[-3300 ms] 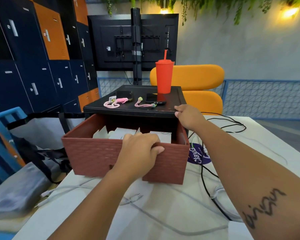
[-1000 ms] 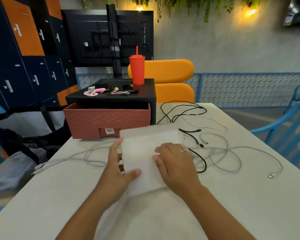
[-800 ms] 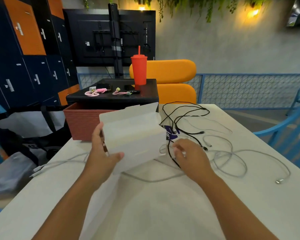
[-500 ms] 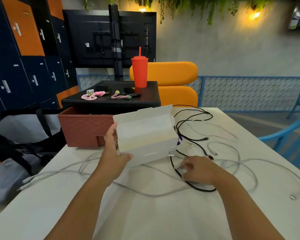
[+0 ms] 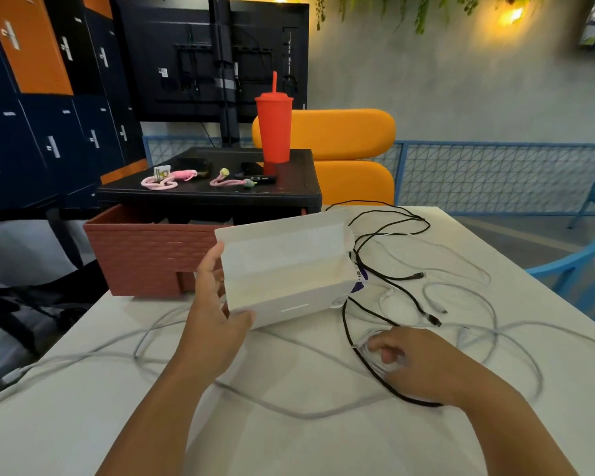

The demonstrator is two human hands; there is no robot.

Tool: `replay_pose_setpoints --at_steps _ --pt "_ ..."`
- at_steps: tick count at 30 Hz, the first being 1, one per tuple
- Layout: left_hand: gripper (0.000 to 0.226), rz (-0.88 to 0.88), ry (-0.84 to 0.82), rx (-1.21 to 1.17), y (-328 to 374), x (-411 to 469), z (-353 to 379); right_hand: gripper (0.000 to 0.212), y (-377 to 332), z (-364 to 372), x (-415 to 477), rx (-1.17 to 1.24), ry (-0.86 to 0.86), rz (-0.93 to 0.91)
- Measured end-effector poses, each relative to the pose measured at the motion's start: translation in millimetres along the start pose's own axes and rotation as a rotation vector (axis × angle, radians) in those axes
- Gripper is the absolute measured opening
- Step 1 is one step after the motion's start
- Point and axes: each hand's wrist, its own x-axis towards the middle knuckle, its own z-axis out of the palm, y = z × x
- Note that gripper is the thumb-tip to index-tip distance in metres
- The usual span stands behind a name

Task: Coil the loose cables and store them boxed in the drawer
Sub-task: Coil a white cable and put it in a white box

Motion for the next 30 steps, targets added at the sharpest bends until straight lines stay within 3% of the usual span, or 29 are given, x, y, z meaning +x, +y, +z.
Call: replay_pose_setpoints --at_steps 6,10,13,17,25,30 --pt "0.093 0.010 -0.054 0.025 1.2 -4.9 2.9 0.013 1.8 6.3 2.1 -0.095 0.032 -0.022" --pt "0.094 0.017 -0.058 0.024 3.3 -7.8 4.3 0.033 0.1 5.2 2.0 -0.091 0.070 0.004" --pt "0.094 0.034 -0.051 0.028 4.2 -9.1 5.0 0.014 -0.1 3.2 -0.4 -0.101 0.033 0.045" --pt "0.094 0.050 -0.054 0.036 3.5 -9.9 5.3 0.028 -1.4 3.3 0.1 -0.085 0.032 0.072" --pt "0.096 0.038 -0.054 0.028 2.8 -8.0 5.0 0.015 -2.9 0.8 -0.5 -0.063 0.043 0.091" --pt "0.094 0.028 -0.055 0.031 3.4 -9.1 5.0 0.032 -6.1 3.3 0.5 -0.114 0.087 0.102"
